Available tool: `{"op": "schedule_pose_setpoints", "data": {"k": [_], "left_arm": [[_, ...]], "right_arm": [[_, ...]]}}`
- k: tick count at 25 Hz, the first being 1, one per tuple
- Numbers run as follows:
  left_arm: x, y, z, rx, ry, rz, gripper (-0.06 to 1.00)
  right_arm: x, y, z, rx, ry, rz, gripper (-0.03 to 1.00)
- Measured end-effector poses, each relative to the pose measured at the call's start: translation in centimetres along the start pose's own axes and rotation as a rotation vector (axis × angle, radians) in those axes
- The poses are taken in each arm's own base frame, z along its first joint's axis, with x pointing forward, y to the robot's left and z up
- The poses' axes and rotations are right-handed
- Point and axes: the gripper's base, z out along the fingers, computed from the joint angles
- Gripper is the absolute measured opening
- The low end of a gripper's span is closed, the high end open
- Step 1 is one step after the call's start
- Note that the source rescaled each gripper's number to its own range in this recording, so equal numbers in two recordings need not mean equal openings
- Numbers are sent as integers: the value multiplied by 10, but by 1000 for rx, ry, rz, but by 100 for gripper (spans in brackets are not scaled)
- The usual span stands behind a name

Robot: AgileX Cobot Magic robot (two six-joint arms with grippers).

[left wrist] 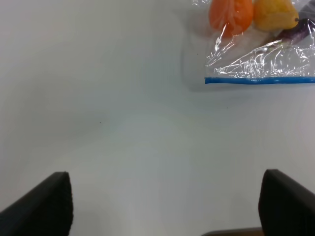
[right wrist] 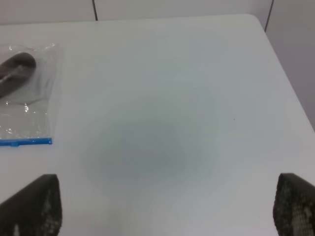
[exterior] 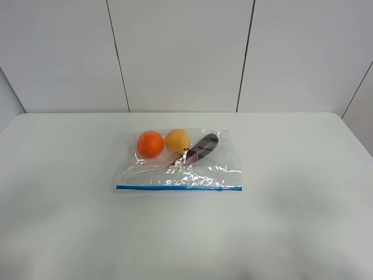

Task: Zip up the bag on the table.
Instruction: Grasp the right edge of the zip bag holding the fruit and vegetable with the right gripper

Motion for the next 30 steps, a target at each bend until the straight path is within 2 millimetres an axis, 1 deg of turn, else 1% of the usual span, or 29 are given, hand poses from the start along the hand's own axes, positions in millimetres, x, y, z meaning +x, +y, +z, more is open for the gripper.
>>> {"op": "schedule_pose_setpoints", "data": {"k": [30], "left_arm": [[0, 0, 0, 0, 0, 0, 100]], "right_arm": [[0, 0, 0, -1, 0, 1, 100]]}}
